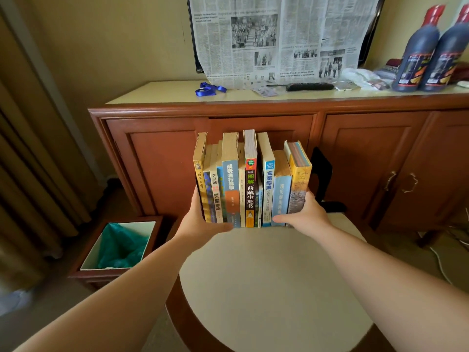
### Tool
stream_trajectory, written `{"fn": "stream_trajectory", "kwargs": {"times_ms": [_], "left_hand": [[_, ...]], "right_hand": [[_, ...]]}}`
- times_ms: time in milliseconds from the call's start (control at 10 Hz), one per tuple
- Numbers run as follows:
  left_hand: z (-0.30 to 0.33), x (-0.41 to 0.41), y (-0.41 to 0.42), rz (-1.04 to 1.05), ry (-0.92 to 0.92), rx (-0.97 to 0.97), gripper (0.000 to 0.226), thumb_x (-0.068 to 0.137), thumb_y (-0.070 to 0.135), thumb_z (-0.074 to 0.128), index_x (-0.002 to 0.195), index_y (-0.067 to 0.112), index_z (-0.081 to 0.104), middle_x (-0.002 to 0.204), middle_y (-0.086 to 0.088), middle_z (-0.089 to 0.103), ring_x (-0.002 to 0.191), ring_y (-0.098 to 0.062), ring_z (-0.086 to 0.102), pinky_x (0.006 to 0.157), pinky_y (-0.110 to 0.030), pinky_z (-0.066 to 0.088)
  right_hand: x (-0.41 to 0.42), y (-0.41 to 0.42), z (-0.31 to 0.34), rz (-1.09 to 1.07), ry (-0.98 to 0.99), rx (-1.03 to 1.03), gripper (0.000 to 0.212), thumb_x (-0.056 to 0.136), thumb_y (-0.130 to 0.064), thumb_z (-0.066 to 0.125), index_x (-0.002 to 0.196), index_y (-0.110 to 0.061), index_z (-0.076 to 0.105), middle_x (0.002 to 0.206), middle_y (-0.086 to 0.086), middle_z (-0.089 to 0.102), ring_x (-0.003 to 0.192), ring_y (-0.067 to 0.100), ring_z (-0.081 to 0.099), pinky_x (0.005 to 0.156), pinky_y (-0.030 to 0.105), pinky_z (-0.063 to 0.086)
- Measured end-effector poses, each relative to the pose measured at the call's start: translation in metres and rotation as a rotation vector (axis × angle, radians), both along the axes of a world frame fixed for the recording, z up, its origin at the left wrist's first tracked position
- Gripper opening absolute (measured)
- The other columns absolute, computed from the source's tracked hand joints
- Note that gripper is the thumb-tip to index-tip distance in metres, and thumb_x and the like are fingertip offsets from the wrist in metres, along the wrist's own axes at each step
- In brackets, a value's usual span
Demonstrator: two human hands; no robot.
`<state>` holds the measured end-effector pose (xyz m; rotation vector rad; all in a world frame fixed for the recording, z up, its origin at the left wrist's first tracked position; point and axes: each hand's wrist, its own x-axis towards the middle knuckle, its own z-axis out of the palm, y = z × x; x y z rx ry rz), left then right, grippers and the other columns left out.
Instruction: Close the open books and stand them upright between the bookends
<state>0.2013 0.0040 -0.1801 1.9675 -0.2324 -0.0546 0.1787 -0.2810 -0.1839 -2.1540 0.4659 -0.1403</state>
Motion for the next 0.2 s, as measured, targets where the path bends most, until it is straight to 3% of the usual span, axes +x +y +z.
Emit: {"fn": "stream_trajectory", "kwargs": {"times_ms": [100, 200], "left_hand": [[-0.003, -0.025, 0.004, -0.001, 0.051, 0.080, 0.114, 0.081, 0.019, 0.091, 0.148, 0.060, 0.009, 0.119, 0.043, 0.049, 0.101, 0.023, 0.053, 0.099, -0.017, 0.042], [-0.011, -0.048, 0.000, -0.049, 0.042, 0.216, 0.117, 0.082, 0.032, 0.090, 0.161, 0.053, 0.007, 0.149, 0.026, 0.040, 0.140, -0.006, 0.040, 0.110, -0.030, 0.033]], "right_hand": [[-0.020, -0.003, -0.007, 0.054, 0.017, 0.021, 0.128, 0.062, -0.046, 0.096, 0.163, -0.035, 0.018, 0.158, -0.005, 0.046, 0.140, 0.023, 0.049, 0.110, 0.042, 0.045], [-0.041, -0.005, -0.021, 0.076, 0.024, 0.007, 0.119, 0.074, -0.050, 0.088, 0.165, -0.037, 0.014, 0.164, -0.007, 0.037, 0.144, 0.020, 0.044, 0.110, 0.038, 0.043]]}}
